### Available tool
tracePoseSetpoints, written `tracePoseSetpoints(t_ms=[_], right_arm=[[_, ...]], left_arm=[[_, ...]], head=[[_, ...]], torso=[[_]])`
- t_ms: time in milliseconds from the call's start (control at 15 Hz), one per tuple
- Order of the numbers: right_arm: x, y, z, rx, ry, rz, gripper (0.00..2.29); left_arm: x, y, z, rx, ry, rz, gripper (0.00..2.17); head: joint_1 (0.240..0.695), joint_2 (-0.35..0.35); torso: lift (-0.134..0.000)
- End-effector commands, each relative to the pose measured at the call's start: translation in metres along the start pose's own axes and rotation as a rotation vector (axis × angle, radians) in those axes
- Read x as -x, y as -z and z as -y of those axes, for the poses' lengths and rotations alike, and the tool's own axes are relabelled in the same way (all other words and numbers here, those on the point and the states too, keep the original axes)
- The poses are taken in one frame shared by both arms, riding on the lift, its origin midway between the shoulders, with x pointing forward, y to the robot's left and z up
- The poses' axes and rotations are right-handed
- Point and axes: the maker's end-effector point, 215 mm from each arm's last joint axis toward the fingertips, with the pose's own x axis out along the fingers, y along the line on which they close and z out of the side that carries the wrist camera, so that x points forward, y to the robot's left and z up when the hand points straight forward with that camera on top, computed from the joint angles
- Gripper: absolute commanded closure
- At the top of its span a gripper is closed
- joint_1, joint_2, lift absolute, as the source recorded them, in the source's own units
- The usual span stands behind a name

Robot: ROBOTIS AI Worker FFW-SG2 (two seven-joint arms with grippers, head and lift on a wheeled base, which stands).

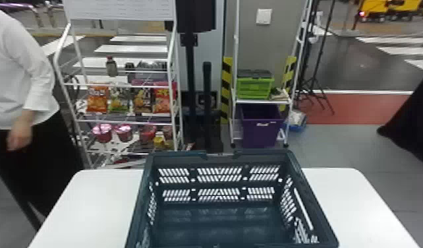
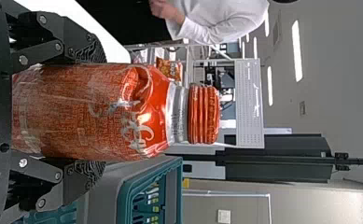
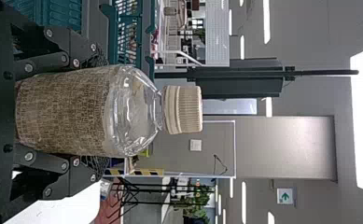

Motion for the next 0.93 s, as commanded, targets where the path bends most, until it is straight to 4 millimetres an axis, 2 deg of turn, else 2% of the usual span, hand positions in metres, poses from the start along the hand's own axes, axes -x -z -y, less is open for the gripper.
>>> tracePoseSetpoints(t_ms=[0, 867], right_arm=[[0.0003, 0.0007, -0.0001, -0.001, 0.001, -0.001, 1.73], [0.0023, -0.0007, -0.0006, -0.003, 0.004, 0.002, 1.73]], left_arm=[[0.0005, 0.0008, 0.0003, 0.001, 0.001, -0.001, 2.15], [0.0027, -0.0040, 0.0009, 0.009, 0.001, 0.014, 2.15]], head=[[0.499, 0.000], [0.499, 0.000]], torso=[[0.000], [0.000]])
